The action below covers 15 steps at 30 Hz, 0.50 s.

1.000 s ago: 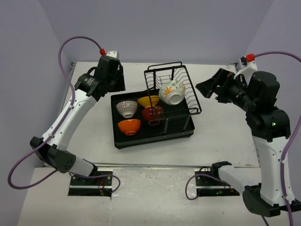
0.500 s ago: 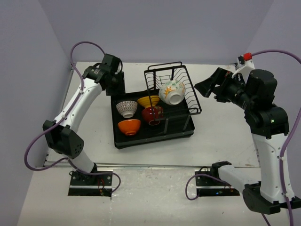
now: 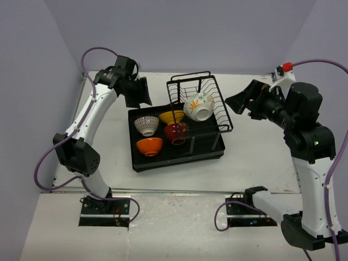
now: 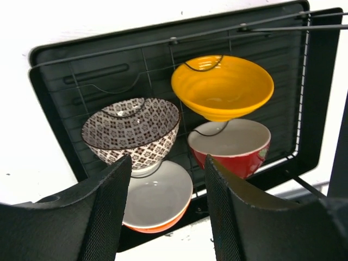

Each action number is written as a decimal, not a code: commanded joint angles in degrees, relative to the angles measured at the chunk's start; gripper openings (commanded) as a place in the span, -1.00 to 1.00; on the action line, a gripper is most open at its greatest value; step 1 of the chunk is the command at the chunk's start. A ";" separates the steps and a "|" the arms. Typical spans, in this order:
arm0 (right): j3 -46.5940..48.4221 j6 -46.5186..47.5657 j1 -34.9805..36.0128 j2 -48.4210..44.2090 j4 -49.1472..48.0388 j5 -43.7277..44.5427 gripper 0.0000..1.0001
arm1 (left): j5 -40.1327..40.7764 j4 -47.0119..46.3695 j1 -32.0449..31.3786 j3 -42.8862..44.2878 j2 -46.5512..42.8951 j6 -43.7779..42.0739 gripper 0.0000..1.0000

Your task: Unload the bowls from the dish rack

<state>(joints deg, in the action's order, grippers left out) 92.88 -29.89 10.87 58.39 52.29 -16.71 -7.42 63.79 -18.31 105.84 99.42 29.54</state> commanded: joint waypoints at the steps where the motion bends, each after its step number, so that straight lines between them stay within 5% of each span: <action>1: -0.68 -0.52 0.29 -1.44 -0.88 -2.27 0.94 | -6.90 -2.96 2.30 -2.82 -1.50 -2.29 0.14; 8: -2.09 -0.43 0.38 -2.67 -1.23 -2.19 0.94 | -6.82 -6.57 3.19 -6.79 -5.28 -1.59 0.15; 15: -3.66 -0.61 0.38 -3.90 -1.75 -2.72 0.94 | -6.99 -5.26 3.19 3.56 -9.50 1.65 0.21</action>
<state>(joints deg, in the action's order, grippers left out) 90.32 -30.04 10.87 55.57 52.10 -17.69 -12.25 60.07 -15.29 102.41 94.26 29.47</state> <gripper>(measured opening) 0.971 0.601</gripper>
